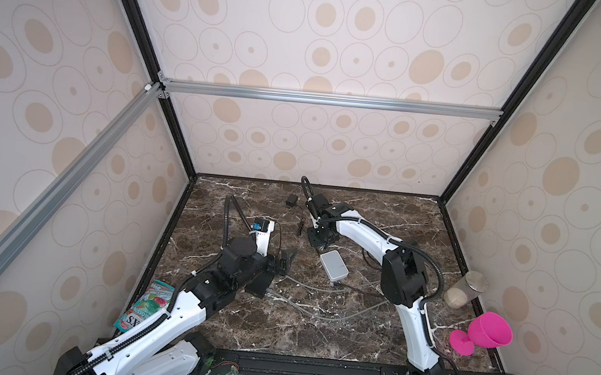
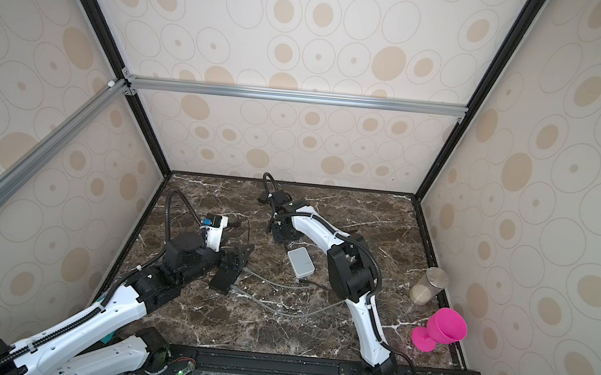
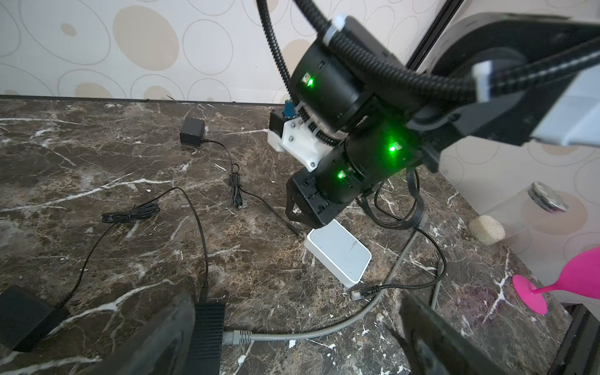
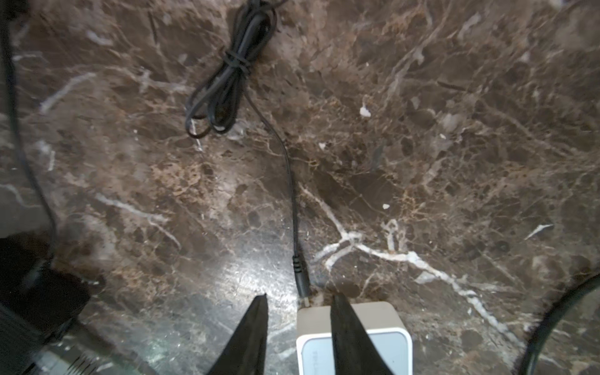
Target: Insert the plug into the switch port
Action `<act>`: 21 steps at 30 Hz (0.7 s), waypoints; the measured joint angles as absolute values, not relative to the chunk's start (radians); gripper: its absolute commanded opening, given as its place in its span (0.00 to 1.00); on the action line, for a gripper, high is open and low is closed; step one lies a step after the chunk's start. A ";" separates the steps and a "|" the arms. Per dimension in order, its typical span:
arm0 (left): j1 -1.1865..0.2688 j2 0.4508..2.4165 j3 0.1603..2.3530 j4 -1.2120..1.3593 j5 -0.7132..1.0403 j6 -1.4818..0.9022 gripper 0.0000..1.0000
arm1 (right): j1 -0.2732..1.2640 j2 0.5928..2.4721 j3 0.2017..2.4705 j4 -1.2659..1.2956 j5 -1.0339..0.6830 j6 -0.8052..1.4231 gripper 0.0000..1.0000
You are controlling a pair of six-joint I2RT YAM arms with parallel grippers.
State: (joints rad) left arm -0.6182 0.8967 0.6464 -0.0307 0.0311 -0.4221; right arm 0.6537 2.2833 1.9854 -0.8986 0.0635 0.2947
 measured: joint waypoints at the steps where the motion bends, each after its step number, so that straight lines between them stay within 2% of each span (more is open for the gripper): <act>1: -0.618 0.898 0.646 -0.027 0.036 -0.422 0.98 | 0.652 2.295 1.993 -0.911 0.057 0.297 0.35; 8: -0.618 0.906 0.636 -0.009 0.062 -0.424 0.98 | 0.646 2.378 2.065 -0.964 0.013 0.304 0.31; 13: -0.618 0.926 0.633 -0.006 0.070 -0.423 0.98 | 0.646 2.409 2.082 -0.981 -0.001 0.316 0.20; 17: -0.617 0.928 0.632 -0.003 0.072 -0.424 0.98 | 0.644 2.420 2.100 -0.994 -0.003 0.333 0.05; 21: -0.615 0.930 0.632 0.004 0.073 -0.423 0.98 | 0.643 2.420 2.128 -1.008 0.000 0.335 0.00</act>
State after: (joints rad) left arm -0.6147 0.9302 0.6323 0.0040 0.0734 -0.4232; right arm 0.6426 2.4199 2.1284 -1.0084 -0.0002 0.3347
